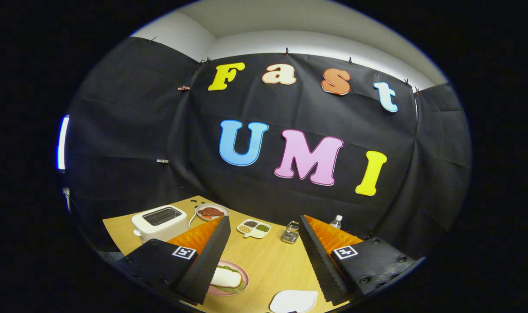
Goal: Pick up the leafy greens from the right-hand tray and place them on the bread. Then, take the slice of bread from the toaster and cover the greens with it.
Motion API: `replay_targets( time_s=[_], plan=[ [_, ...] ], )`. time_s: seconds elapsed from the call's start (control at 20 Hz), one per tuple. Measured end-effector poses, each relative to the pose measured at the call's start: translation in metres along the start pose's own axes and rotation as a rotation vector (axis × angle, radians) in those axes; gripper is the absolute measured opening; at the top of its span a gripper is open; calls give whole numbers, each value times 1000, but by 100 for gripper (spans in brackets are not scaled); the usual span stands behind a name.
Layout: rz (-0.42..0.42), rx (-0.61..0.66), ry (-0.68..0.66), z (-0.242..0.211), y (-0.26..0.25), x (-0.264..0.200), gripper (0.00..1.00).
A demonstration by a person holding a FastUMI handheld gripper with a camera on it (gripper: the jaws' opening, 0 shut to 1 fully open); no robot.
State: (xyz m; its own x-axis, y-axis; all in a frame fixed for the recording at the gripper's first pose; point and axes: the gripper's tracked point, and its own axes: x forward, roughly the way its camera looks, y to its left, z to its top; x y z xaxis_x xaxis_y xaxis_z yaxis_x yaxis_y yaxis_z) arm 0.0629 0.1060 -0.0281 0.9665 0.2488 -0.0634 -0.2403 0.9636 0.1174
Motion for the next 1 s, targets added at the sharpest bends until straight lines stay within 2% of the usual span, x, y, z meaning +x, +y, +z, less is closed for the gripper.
replay_targets(
  time_s=[0.35, 0.55, 1.0],
  plan=[
    [-10, -16, -30, 22, 3, -32, 98],
    [-43, -10, -46, 24, 1, -45, 98],
    [-64, 8, -5, 7, -6, -50, 98]
  ],
)
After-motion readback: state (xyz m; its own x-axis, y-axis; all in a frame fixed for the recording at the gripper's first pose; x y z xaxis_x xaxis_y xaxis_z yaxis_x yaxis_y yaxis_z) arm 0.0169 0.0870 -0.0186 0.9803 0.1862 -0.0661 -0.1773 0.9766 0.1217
